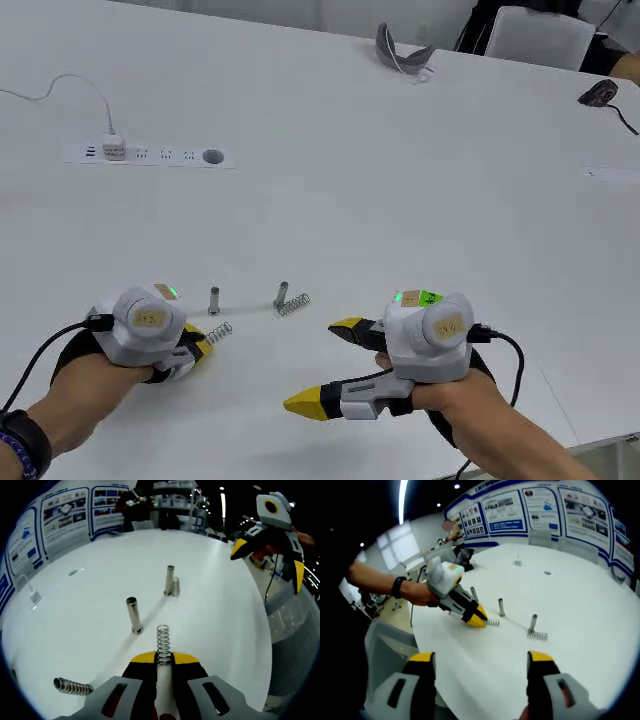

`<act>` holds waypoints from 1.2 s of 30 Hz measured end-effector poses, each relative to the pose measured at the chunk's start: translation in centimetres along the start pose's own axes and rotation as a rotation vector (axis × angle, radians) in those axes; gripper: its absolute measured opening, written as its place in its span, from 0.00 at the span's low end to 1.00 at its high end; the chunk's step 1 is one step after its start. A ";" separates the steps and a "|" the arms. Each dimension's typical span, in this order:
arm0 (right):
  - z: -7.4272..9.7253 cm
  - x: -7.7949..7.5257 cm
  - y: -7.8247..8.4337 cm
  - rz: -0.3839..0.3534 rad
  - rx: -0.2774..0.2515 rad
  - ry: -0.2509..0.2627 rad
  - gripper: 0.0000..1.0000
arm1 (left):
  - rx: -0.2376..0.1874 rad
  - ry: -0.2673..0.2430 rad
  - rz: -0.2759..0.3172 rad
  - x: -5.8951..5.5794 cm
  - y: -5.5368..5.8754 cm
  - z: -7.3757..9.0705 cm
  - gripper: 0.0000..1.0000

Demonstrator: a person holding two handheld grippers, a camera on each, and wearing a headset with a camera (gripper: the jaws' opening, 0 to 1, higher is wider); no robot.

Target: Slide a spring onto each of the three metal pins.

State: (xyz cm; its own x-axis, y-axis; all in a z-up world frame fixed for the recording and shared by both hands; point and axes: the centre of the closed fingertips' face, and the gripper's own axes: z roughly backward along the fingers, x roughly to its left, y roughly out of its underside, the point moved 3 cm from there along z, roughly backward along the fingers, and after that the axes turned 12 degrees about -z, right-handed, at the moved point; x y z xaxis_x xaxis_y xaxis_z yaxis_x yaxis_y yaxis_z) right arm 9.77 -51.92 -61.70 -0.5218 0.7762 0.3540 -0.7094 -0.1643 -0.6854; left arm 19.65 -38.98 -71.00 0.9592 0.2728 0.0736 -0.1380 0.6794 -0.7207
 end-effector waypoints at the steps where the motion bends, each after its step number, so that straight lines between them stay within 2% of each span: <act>1: 0.0 0.0 0.1 0.002 0.001 0.000 0.76 | 0.000 -0.001 -0.001 0.0 0.1 0.2 0.10; 5: 0.0 0.1 0.4 -0.007 0.001 -0.004 0.76 | -0.002 -0.007 0.002 0.0 0.2 0.8 0.10; 9: -0.1 0.1 0.7 -0.009 0.005 -0.007 0.76 | -0.022 -0.008 0.022 -0.2 -0.2 1.6 0.10; 13: -0.1 0.1 0.7 -0.014 0.003 -0.010 0.75 | -0.031 -0.006 0.004 -0.4 -0.5 2.2 0.10; 20: -0.3 0.2 0.8 -0.030 0.001 -0.017 0.75 | -0.078 -0.010 0.039 -0.9 -1.4 3.5 0.10; 28: -0.6 0.6 0.7 -0.032 0.000 -0.034 0.74 | -0.106 -0.020 0.027 -1.3 -2.2 5.4 0.10; 36: -1.1 1.2 0.3 -0.049 -0.005 -0.071 0.70 | -0.131 -0.043 0.026 -1.7 -2.5 7.5 0.10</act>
State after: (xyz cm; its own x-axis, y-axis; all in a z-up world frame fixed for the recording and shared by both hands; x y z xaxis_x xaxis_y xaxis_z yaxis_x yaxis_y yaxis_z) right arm 9.49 -50.39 -62.17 -0.5191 0.7380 0.4311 -0.7324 -0.1240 -0.6695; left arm 16.49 -36.05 -64.15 0.9439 0.3201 0.0811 -0.1265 0.5774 -0.8066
